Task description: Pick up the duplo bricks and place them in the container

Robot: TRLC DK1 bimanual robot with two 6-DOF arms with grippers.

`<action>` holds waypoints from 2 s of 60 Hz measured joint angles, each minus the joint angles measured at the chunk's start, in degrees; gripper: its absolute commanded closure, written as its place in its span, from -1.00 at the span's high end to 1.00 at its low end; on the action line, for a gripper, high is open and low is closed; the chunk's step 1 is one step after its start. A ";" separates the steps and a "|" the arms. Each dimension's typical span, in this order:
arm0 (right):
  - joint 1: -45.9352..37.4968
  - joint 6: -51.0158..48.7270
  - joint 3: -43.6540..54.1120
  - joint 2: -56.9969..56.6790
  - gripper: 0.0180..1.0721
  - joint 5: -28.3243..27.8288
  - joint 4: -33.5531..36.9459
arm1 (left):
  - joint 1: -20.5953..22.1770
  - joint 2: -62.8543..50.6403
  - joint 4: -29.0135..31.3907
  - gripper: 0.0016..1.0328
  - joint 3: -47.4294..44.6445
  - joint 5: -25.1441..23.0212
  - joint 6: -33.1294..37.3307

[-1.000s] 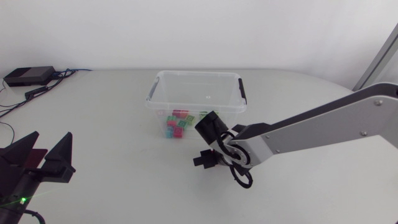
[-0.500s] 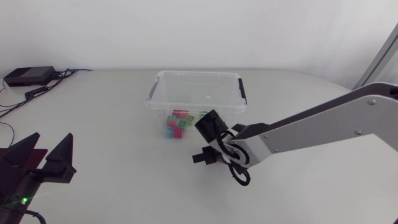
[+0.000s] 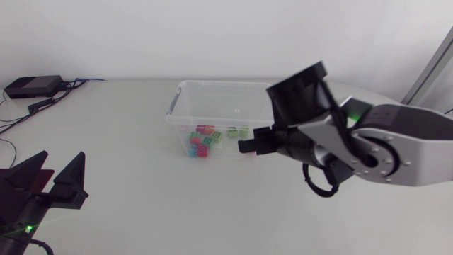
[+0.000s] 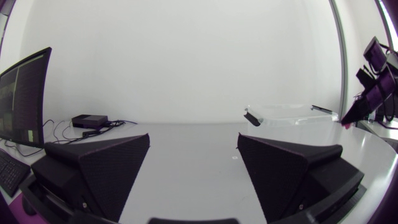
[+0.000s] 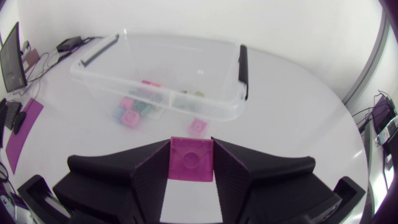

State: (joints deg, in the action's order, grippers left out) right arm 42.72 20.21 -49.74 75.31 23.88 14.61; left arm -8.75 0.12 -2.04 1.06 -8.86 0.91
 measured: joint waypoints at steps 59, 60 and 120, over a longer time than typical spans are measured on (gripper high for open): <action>-4.92 -12.20 -19.10 18.08 0.92 1.09 -12.74 | 3.30 0.00 0.04 0.92 -0.02 2.34 -5.05; -4.94 -12.63 -18.75 16.81 0.92 1.09 -12.74 | 3.30 0.00 0.04 0.92 -0.02 2.34 -5.05; -22.32 -30.53 21.92 -55.52 0.91 0.83 -8.39 | 3.32 0.00 0.59 0.92 -0.02 3.19 -4.98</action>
State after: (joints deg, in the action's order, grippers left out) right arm 20.40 -10.33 -27.81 19.79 24.71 6.22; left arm -5.43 0.12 -1.45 1.04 -5.67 -4.08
